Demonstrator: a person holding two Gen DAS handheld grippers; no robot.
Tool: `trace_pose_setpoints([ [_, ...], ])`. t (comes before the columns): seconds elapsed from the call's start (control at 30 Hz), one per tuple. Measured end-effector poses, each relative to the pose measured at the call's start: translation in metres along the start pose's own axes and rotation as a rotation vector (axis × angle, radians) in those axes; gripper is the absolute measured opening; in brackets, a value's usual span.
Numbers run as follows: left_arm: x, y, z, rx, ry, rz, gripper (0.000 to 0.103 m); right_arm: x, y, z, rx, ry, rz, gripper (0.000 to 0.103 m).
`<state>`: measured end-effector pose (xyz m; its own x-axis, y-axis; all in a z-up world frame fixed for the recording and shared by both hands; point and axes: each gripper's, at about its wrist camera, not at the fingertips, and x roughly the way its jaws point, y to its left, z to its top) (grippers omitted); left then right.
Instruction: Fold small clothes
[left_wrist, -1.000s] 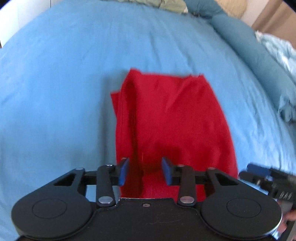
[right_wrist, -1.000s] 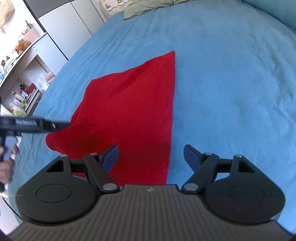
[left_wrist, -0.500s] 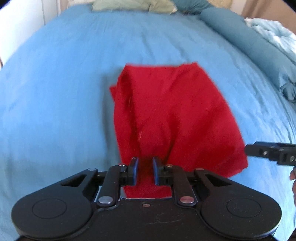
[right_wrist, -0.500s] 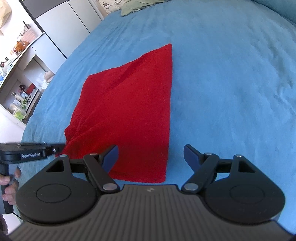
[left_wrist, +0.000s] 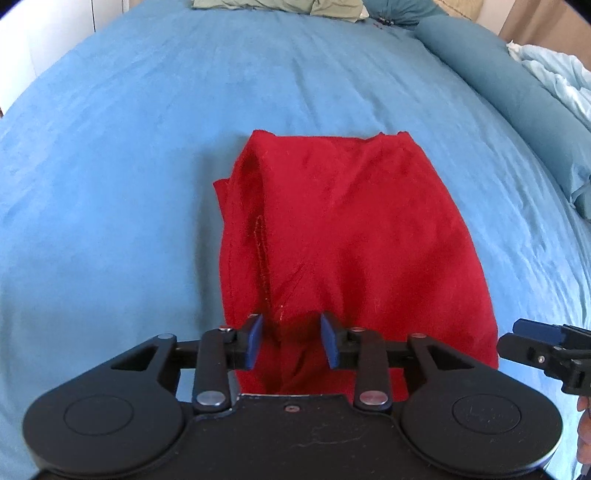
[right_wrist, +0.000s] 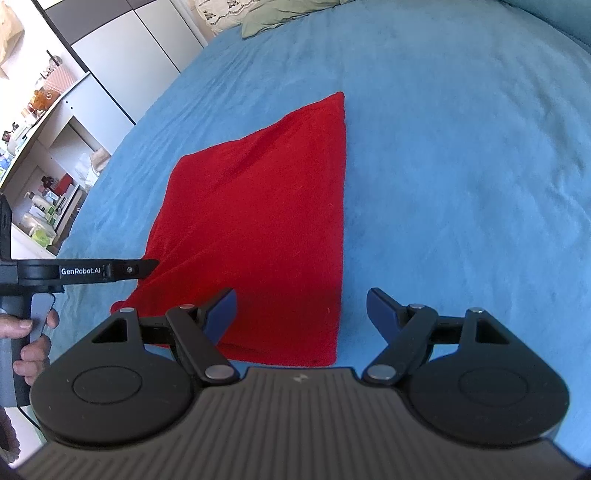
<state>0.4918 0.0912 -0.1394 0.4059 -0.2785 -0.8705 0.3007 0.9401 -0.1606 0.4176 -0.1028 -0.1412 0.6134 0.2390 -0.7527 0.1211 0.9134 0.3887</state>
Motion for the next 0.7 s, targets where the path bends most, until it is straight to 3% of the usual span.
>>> trace_pose_setpoints([
  [0.07,0.001,0.001,0.003,0.001,0.005,-0.014,0.014,0.0,0.0,0.0,-0.001,0.001,0.0,0.093],
  [0.1,-0.002,0.001,0.004,0.012,-0.002,-0.001,0.011,-0.001,0.0,0.001,-0.003,0.0,0.0,0.093],
  [0.23,-0.024,0.007,0.004,0.042,-0.074,0.033,0.01,-0.004,0.002,0.002,-0.011,-0.014,0.002,0.093],
  [0.4,0.001,0.018,-0.015,-0.005,-0.02,0.065,0.01,0.006,-0.003,0.0,-0.022,0.011,-0.015,0.093],
  [0.5,0.009,0.011,-0.031,0.043,-0.033,0.12,0.011,0.012,-0.009,-0.004,-0.015,0.02,-0.048,0.093],
  [0.57,0.004,0.007,-0.036,0.058,-0.047,0.144,0.015,0.016,-0.013,-0.006,-0.023,0.027,-0.093,0.093],
  [0.6,-0.001,0.008,-0.036,0.038,-0.054,0.137,0.022,0.017,-0.015,-0.007,-0.035,0.033,-0.111,0.093],
  [0.63,-0.006,0.01,-0.037,0.021,-0.059,0.134,0.039,0.019,-0.017,-0.009,-0.06,0.04,-0.135,0.093],
  [0.7,-0.017,0.011,-0.041,0.012,-0.09,0.141,0.058,0.02,-0.018,-0.011,-0.125,0.051,-0.175,0.093],
])
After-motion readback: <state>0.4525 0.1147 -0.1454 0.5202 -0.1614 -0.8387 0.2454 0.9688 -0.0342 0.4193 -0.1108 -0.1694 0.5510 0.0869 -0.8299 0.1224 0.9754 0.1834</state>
